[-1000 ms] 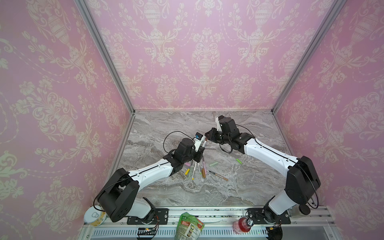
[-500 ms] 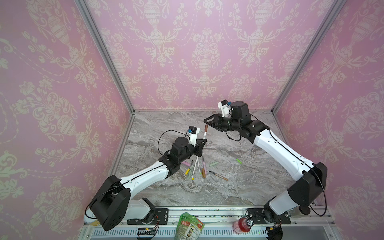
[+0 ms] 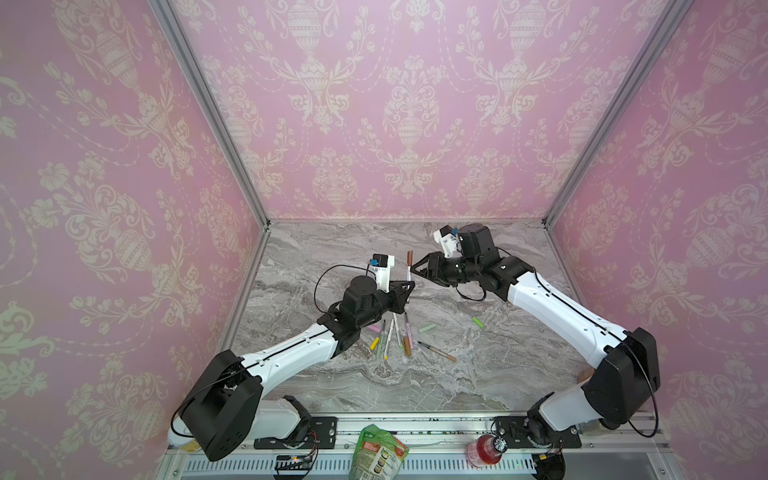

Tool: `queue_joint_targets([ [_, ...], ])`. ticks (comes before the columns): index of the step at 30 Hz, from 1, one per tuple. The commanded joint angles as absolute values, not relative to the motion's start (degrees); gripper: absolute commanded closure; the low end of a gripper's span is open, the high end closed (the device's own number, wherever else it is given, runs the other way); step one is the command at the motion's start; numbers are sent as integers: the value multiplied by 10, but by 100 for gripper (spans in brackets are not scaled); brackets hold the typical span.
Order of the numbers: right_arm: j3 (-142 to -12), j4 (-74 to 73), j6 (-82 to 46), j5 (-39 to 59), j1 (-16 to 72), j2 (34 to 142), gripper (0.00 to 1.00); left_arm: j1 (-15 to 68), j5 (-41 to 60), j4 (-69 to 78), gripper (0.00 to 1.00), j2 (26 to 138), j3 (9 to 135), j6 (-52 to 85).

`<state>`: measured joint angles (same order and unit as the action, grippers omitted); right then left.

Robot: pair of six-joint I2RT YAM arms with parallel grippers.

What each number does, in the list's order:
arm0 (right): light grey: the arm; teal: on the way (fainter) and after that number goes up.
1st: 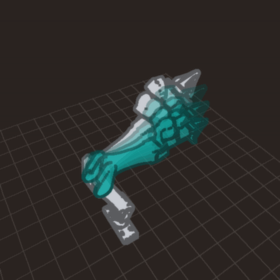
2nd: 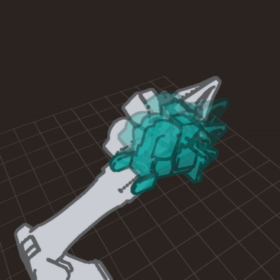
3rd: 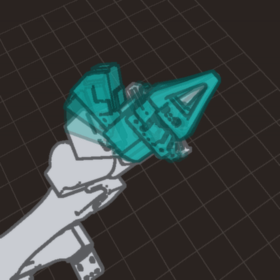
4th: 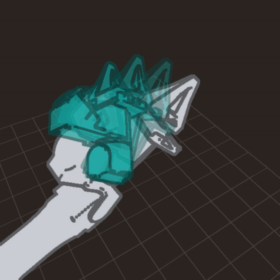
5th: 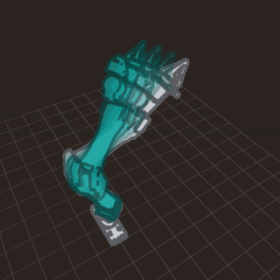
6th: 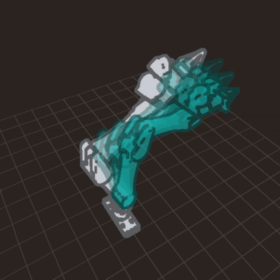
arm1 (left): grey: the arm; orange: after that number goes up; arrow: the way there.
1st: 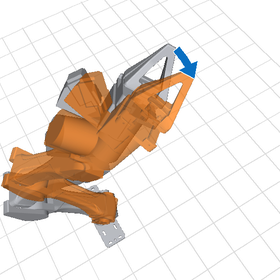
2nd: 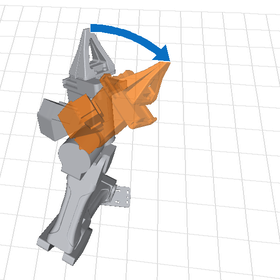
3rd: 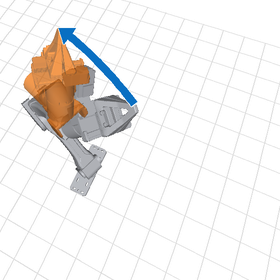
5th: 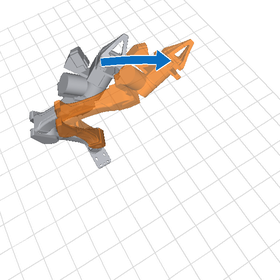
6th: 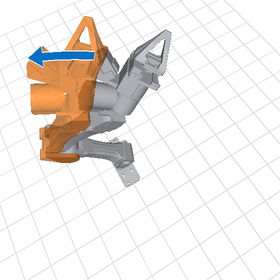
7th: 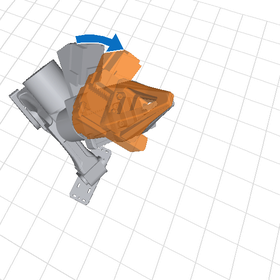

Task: Insert the pens into the pen caps
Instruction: 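Close the right gripper on the capped white pen at the cap, then open the left gripper to release the capped pen to the right gripper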

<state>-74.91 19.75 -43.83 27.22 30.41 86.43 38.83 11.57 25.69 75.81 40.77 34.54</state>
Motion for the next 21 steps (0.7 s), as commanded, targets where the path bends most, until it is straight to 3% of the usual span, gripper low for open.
queue_joint_targets([
  [1,-741,159,-452,286,312,866,60,388,137,258,100,765,415,366],
  [11,-747,154,-458,285,334,890,87,392,113,269,100,767,427,396],
  [13,-745,157,-455,281,337,890,86,392,116,273,100,770,428,399],
  [17,-744,171,-442,267,338,891,73,392,126,275,100,778,432,400],
  [21,-745,178,-433,256,339,895,72,392,131,275,100,779,430,403],
])
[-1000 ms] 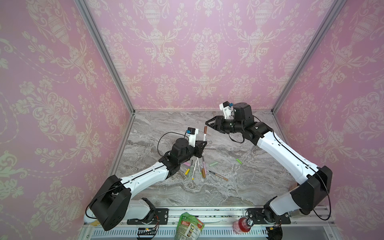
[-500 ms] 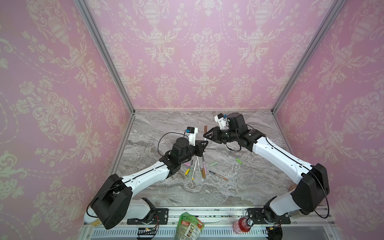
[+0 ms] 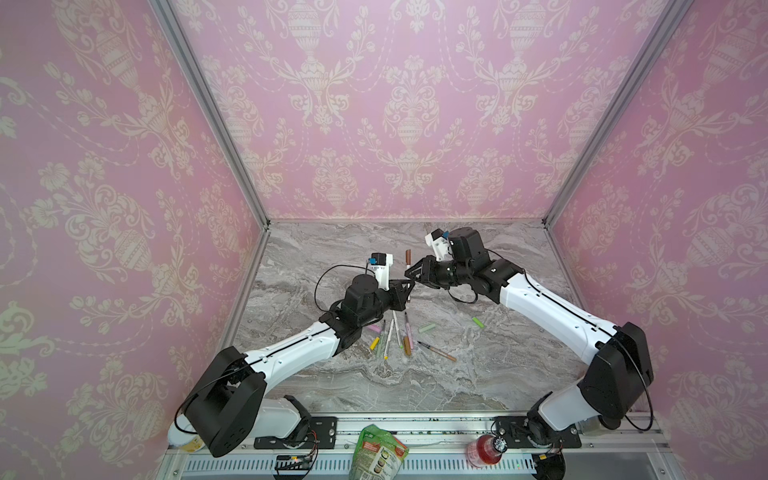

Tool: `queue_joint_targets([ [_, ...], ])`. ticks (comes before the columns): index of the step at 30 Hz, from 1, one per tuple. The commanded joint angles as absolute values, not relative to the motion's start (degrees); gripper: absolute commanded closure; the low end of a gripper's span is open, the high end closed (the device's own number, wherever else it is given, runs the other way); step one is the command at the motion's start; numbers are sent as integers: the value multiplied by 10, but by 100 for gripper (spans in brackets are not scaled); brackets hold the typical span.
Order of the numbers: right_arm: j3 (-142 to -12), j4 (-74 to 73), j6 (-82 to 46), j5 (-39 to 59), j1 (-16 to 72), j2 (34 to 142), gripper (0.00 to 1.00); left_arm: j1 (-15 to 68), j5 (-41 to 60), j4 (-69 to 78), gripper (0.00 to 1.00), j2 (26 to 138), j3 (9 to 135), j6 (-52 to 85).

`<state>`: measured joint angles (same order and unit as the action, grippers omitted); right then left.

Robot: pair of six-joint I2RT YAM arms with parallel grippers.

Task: Insert the pens into the pen caps
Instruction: 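Open the left gripper to release the capped pen to the right gripper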

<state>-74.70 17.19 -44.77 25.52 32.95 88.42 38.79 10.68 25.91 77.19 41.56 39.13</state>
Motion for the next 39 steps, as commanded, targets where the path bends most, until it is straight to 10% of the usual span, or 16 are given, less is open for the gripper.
queue_joint_targets([
  [1,-747,180,-431,254,339,897,74,392,130,275,100,778,430,404],
  [22,-767,202,-408,225,338,920,95,392,140,272,99,800,439,421],
  [29,-797,224,-412,206,316,942,96,393,106,246,44,768,401,387],
  [39,-937,438,-304,161,252,1061,94,386,29,143,23,705,366,285],
])
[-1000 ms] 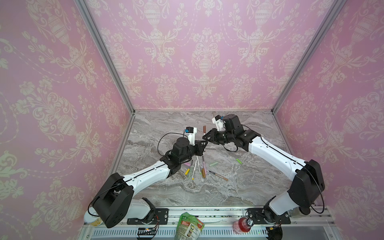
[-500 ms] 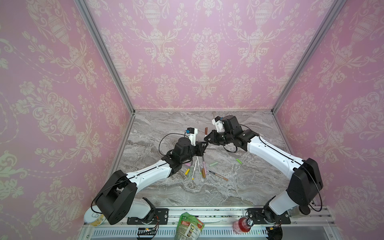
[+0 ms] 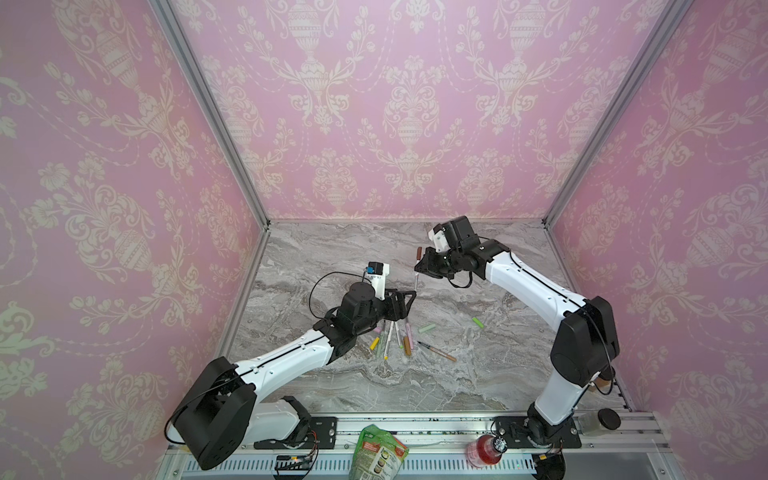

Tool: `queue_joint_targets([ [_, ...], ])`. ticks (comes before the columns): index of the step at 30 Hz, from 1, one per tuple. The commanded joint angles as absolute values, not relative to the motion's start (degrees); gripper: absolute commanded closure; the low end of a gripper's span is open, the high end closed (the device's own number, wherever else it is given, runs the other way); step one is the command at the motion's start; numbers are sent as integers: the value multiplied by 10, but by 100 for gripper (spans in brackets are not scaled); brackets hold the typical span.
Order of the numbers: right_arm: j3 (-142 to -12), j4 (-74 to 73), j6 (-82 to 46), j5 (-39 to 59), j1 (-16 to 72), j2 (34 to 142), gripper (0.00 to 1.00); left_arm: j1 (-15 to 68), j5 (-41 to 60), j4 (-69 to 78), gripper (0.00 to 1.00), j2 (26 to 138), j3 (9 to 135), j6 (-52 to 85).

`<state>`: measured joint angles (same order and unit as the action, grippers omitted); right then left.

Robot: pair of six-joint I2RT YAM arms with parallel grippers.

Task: Insert the pens into the pen caps
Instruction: 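Open the left gripper to release the capped pen to the right gripper, then lay the capped pen down with the right gripper while the left arm withdraws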

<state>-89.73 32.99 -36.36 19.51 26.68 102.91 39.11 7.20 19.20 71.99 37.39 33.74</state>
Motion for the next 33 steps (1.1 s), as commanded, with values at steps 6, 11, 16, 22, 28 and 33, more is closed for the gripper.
queue_joint_targets([
  [6,-1013,518,-260,128,215,1155,94,371,8,89,21,714,379,237],
  [11,-1065,572,-228,102,196,1229,94,355,11,48,21,727,389,234],
  [16,-1089,594,-212,89,185,1278,94,345,22,52,20,732,381,244],
  [22,-1099,604,-202,65,178,1312,92,335,38,47,20,747,388,255],
  [28,-1095,598,-206,62,178,1325,84,330,53,38,19,756,399,265],
  [33,-1093,592,-208,57,176,1326,76,329,62,21,17,738,403,278],
])
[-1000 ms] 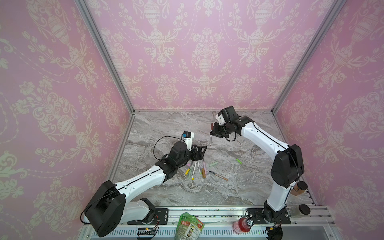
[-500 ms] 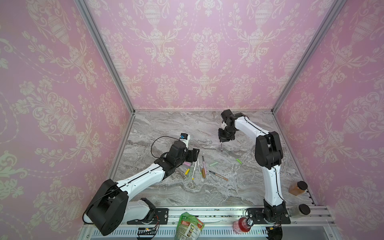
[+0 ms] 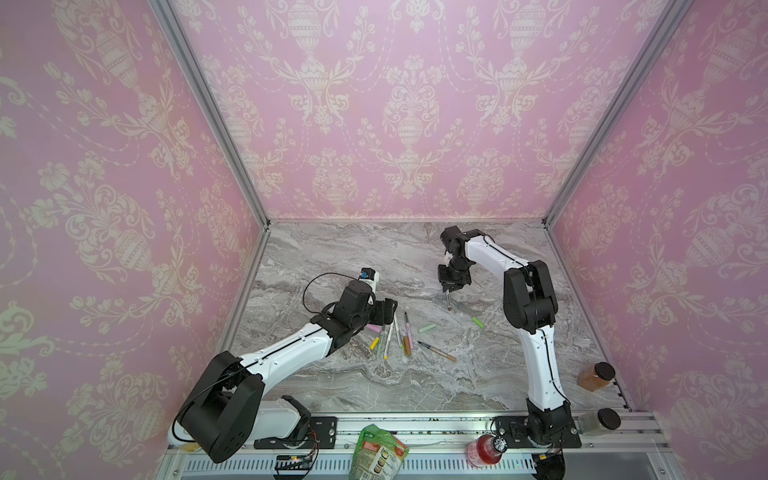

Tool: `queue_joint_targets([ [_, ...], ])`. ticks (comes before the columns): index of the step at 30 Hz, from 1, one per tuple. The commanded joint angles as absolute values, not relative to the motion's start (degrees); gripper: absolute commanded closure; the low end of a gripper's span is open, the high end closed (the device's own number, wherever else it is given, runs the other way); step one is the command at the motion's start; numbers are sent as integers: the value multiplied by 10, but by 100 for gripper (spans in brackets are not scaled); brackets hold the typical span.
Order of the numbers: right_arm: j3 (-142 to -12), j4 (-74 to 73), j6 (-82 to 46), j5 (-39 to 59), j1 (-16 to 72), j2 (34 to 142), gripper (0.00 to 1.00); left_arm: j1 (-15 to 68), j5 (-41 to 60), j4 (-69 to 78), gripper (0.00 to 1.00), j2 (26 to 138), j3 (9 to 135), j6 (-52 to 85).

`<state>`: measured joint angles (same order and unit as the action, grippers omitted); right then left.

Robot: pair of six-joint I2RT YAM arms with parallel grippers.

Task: Insert the pens into the pen caps
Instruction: 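Lay the capped pen down with the right gripper while the left arm withdraws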

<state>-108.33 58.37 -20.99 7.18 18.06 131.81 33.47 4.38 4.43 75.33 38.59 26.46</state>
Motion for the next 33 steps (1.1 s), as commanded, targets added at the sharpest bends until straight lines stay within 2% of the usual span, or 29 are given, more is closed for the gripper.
queue_joint_targets([
  [1,-1094,591,-208,57,177,1325,75,329,64,15,17,733,403,280],
  [6,-1097,597,-213,54,177,1291,70,326,75,-32,15,676,402,296],
  [11,-1085,609,-218,32,178,1219,66,326,78,-64,8,579,376,306],
  [18,-1009,587,-212,-21,232,1067,69,322,44,-114,4,404,324,353],
  [21,-959,558,-198,-35,268,995,70,316,61,-123,2,356,304,390],
  [26,-915,558,-205,-7,290,945,70,311,85,-147,1,330,287,444],
  [33,-857,510,-248,9,337,946,71,302,55,-176,3,353,249,518],
])
